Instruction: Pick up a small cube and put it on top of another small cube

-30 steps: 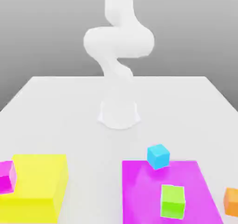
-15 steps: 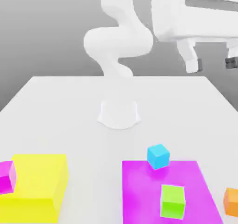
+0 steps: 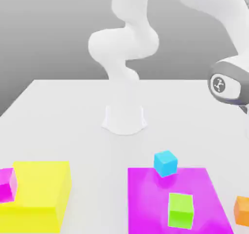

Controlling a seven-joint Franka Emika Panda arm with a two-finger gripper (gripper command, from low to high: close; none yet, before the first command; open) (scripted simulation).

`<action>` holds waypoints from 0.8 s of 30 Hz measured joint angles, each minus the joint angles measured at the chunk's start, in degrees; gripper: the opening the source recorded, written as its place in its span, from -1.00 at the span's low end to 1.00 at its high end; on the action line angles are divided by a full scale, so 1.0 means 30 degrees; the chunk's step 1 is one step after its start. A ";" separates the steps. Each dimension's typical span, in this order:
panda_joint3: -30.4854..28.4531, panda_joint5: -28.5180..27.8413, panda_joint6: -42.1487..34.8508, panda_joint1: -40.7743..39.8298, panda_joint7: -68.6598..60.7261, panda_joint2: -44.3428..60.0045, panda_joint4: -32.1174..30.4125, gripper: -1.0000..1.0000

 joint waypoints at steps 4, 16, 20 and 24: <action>-0.0513 -0.0752 0.1905 0.0519 0.0351 0.2677 0.0545 -1.00; 0.0302 0.0251 -0.0055 0.0043 -0.0308 0.0140 -0.0049 -1.00; -0.0413 0.1798 -0.1266 -0.1669 -0.0121 -0.1249 -0.0165 -1.00; -0.2268 0.2498 -0.2316 -0.3507 0.0776 -0.2443 -0.0286 -1.00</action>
